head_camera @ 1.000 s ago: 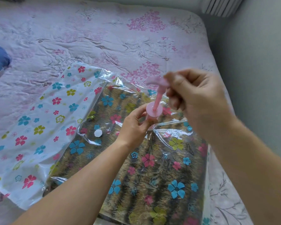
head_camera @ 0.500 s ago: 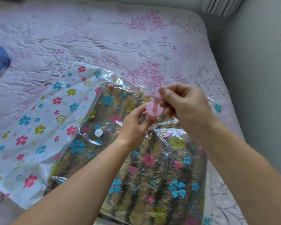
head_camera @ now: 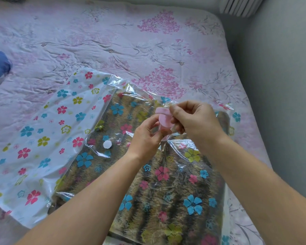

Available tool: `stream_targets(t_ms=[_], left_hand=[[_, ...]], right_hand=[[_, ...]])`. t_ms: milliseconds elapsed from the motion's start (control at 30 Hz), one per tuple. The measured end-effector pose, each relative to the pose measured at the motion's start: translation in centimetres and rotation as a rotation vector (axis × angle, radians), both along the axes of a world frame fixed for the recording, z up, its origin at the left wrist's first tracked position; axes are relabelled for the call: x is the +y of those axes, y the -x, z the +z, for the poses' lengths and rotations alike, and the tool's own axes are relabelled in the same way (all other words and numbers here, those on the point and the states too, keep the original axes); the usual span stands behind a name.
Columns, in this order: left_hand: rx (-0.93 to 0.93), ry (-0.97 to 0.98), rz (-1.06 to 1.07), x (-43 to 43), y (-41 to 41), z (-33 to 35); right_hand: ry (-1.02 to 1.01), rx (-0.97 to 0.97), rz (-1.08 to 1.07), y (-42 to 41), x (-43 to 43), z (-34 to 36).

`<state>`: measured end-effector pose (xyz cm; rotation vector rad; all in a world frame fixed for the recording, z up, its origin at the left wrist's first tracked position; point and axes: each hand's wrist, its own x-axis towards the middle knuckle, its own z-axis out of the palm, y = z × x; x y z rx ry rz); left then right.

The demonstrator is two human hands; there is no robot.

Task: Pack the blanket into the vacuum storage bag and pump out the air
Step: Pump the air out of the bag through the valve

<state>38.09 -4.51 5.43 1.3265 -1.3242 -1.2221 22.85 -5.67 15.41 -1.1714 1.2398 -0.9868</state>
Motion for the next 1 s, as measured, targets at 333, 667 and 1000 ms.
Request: stream_targets(t_ms=[333, 667, 1000], left_hand=[[-0.028, 0.008, -0.009, 0.0, 0.3, 0.0], [-0.006, 0.020, -0.005, 0.1, 0.0, 0.4], [0.019, 0.007, 0.015, 0.1, 0.1, 0.3]], right_hand=[[0.225, -0.223, 0.001, 0.7, 0.1, 3.1], [0.224, -0.238, 0.048, 0.4, -0.1, 4.3], [-0.001, -0.049, -0.004, -0.5, 0.0, -0.2]])
